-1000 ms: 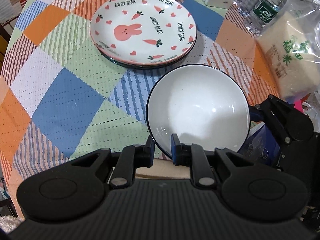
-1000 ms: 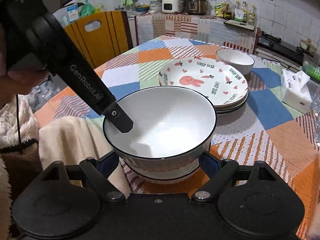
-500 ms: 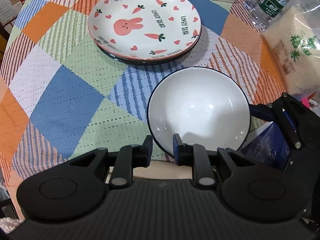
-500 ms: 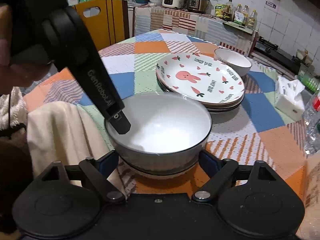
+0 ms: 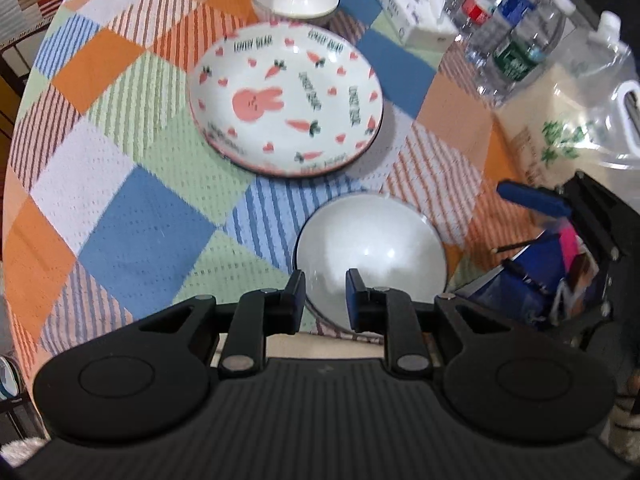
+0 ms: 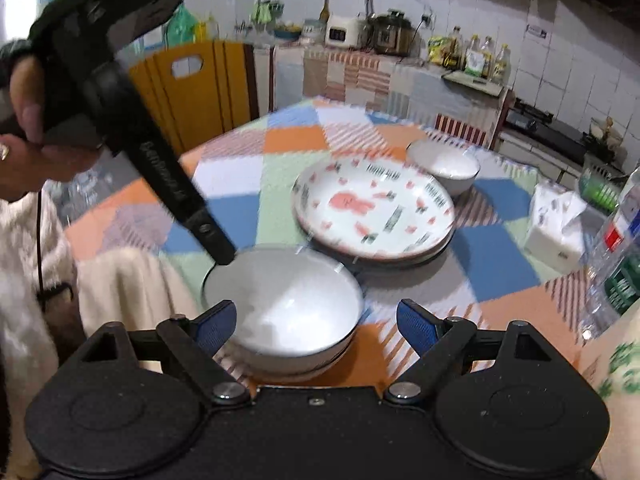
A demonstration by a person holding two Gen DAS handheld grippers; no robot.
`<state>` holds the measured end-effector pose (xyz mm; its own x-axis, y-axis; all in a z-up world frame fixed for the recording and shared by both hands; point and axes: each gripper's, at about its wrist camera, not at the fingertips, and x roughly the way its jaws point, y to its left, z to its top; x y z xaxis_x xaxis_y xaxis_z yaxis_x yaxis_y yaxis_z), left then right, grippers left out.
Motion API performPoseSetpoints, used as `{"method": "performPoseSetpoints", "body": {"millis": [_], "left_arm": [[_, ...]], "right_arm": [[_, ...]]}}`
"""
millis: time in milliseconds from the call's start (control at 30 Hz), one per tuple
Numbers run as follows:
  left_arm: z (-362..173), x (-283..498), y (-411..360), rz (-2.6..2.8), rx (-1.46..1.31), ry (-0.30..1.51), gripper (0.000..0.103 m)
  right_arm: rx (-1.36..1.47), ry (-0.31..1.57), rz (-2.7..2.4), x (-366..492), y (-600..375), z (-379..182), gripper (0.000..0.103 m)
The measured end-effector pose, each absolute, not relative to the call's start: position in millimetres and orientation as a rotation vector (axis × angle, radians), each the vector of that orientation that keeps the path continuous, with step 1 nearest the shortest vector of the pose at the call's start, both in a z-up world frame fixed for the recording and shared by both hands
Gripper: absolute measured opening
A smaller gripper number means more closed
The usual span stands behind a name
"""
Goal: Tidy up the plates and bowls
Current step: 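Grasp the rim of a third white bowl beside the plate stack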
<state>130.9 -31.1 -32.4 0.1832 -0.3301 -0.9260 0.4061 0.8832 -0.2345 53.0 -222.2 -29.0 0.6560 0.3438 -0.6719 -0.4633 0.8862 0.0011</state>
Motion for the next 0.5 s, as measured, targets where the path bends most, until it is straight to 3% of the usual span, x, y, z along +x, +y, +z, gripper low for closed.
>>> {"method": "performPoseSetpoints", "body": {"millis": [233,500], "left_arm": [[3,167,-38,-0.498,0.083,1.188,0.019],[4,229,-50,-0.481,0.063,1.061,0.019]], "right_arm": [[0.027,0.663,0.476,105,-257,7,0.09],[0.218,0.744,0.436,201,-284,22,0.085]]}}
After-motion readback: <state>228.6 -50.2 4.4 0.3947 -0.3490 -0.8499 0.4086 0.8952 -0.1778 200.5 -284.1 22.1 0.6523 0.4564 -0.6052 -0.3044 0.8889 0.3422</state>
